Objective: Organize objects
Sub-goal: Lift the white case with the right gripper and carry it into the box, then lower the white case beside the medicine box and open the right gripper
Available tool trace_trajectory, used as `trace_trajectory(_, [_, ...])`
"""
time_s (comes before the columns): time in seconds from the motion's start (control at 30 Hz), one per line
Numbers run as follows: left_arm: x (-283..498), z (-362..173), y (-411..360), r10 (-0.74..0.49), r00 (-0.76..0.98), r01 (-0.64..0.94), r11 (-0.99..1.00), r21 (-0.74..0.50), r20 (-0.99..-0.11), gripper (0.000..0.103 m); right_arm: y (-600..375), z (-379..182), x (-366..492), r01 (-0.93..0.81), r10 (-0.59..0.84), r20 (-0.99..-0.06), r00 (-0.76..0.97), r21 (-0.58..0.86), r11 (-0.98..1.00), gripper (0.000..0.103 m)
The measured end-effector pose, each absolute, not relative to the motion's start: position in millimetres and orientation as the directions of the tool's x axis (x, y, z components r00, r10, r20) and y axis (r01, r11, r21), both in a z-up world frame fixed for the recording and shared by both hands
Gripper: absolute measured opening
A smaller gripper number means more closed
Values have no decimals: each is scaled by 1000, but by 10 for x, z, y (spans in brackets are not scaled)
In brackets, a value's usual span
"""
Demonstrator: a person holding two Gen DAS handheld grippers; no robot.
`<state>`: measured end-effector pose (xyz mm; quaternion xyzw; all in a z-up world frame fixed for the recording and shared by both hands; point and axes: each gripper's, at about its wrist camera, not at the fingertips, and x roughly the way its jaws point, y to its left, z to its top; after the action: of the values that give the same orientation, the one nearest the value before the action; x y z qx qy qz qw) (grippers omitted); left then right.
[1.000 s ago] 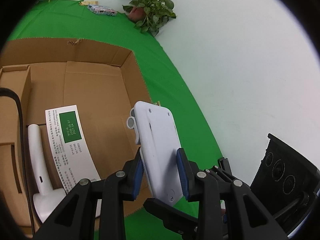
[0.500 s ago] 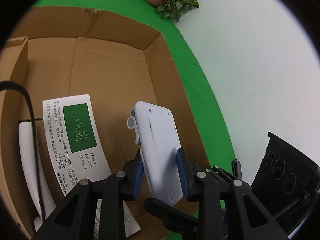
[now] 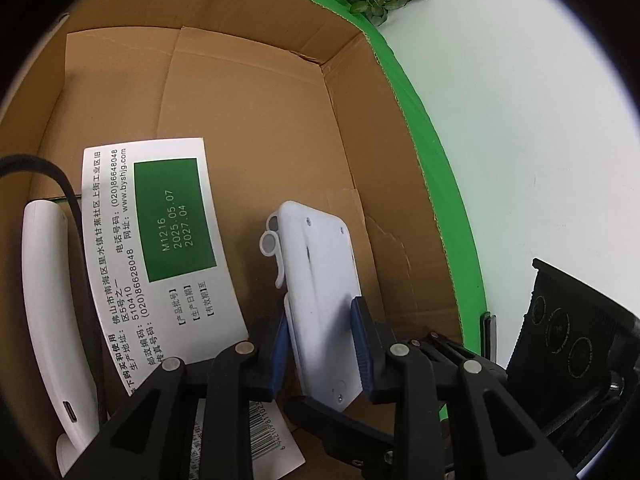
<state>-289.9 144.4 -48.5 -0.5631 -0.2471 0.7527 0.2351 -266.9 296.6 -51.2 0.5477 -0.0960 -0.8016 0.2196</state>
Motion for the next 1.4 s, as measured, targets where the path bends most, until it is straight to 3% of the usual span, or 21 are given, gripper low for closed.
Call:
trace_trajectory(0.17, [-2888, -474, 1421, 615, -267, -62, -779, -624, -742, 25, 2934, -521, -2663, 250, -434, -852, -293, 370, -895, 66])
trace_trajectory(0.27, [-2868, -456, 1409, 592, -284, -58, -795, -603, -754, 17, 2889, -539, -2657, 253, -406, -865, -294, 340, -906, 64])
trace_trajectory(0.87, [-2542, -340, 1146, 542, -304, -33, -828, -560, -784, 17, 2738, -468, -2487, 312, -335, -901, -274, 246, -918, 63])
trace_trajectory(1.2, [-2096, 248, 711, 450, -488, -63, -873, -484, -748, 17, 2900, -364, -2617, 277, -348, -891, -292, 269, -922, 63])
trace_trajectory(1.4, [-1933, 294, 393, 418, -520, -27, -879, -475, -745, 18, 2746, -509, -2629, 292, -352, -902, -250, 276, -916, 59])
